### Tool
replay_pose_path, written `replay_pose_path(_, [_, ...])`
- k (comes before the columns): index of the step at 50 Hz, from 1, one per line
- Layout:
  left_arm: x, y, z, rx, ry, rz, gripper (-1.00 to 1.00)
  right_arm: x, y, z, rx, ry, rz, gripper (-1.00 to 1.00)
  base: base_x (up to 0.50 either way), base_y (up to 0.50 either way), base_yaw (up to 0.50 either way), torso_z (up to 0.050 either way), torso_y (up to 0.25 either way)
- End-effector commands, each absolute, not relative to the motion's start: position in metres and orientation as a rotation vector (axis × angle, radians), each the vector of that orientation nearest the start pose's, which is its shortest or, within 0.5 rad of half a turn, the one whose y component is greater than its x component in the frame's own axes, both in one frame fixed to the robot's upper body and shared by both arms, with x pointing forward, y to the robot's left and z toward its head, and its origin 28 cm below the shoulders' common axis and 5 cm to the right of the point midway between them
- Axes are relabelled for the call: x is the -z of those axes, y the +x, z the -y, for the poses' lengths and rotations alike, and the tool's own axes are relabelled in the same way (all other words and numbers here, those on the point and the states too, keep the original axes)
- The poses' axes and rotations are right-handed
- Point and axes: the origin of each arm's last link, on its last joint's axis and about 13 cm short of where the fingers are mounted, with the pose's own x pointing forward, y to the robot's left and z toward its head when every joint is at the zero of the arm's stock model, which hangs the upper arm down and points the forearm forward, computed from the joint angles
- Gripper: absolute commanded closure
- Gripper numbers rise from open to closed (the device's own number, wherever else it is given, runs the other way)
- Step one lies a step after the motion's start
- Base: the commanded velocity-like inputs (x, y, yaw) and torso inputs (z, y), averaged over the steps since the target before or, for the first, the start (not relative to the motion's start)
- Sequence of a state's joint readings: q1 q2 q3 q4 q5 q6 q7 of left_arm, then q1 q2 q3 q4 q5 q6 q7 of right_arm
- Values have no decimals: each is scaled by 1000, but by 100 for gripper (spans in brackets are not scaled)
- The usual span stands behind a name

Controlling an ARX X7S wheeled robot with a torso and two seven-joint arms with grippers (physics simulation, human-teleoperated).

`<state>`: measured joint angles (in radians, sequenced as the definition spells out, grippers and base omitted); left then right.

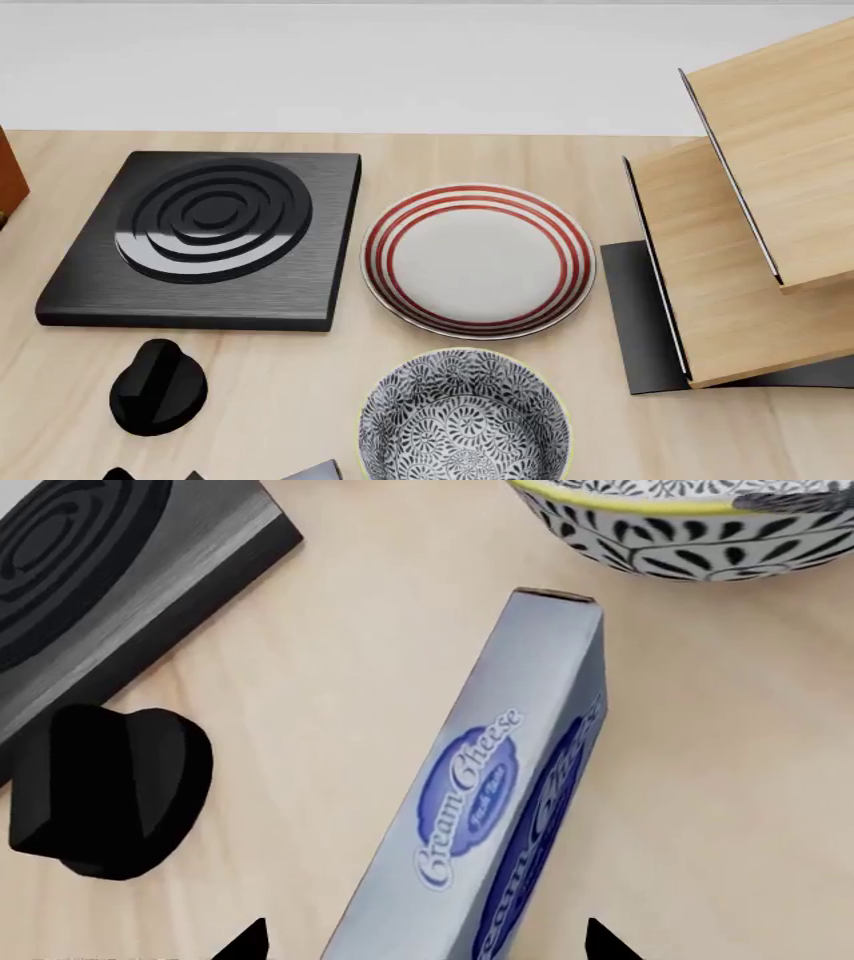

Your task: Pick up the cream cheese and put it in the bowl.

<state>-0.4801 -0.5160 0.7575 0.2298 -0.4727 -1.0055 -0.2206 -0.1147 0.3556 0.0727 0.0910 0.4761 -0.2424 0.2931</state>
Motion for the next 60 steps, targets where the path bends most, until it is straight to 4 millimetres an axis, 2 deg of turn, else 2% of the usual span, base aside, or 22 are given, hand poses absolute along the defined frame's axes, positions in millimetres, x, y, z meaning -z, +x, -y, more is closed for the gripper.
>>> replay_pose_path(1, [-59, 235, -215, 399, 548, -610, -100, -10, 181, 202, 417, 114, 57, -100, 0, 0, 0, 0, 0])
replay_pose_path(16, [-52, 235, -215, 402, 553, -625, -100, -10, 181, 203, 416, 114, 55, -100, 0, 0, 0, 0, 0])
replay_pose_path(17, [-53, 235, -215, 402, 540, -630, 100, -10, 181, 203, 416, 114, 55, -100, 0, 0, 0, 0, 0])
replay_pose_path(30, [-46, 233, -216, 406, 557, -630, 100, -10, 181, 203, 418, 117, 56, -100, 2, -1, -1, 0, 0])
replay_pose_path(40, [-52, 227, -217, 403, 531, -605, 100, -10, 181, 203, 418, 116, 56, -100, 2, -1, -1, 0, 0])
replay_pose_path(43, [-59, 224, -218, 408, 500, -595, 100, -10, 181, 203, 419, 116, 57, -100, 0, 0, 0, 0, 0])
replay_pose_path(49, [-61, 215, -221, 426, 493, -584, 100, -10, 181, 203, 420, 115, 56, -100, 0, 0, 0, 0, 0])
replay_pose_path(52, [-62, 203, -227, 436, 484, -569, 100, -10, 181, 203, 420, 116, 53, -100, 0, 0, 0, 0, 0])
replay_pose_path(53, [-83, 202, -229, 429, 475, -556, 100, -10, 181, 203, 420, 116, 54, -100, 0, 0, 0, 0, 0])
replay_pose_path(54, [-71, 201, -231, 417, 450, -543, 100, -10, 181, 203, 420, 116, 53, -100, 0, 0, 0, 0, 0])
replay_pose_path(55, [-80, 200, -232, 411, 442, -535, 100, -10, 181, 203, 422, 116, 55, -100, 0, 0, 0, 0, 0])
replay_pose_path(60, [-84, 192, -233, 413, 425, -500, 100, -10, 181, 203, 419, 118, 55, -100, 0, 0, 0, 0, 0])
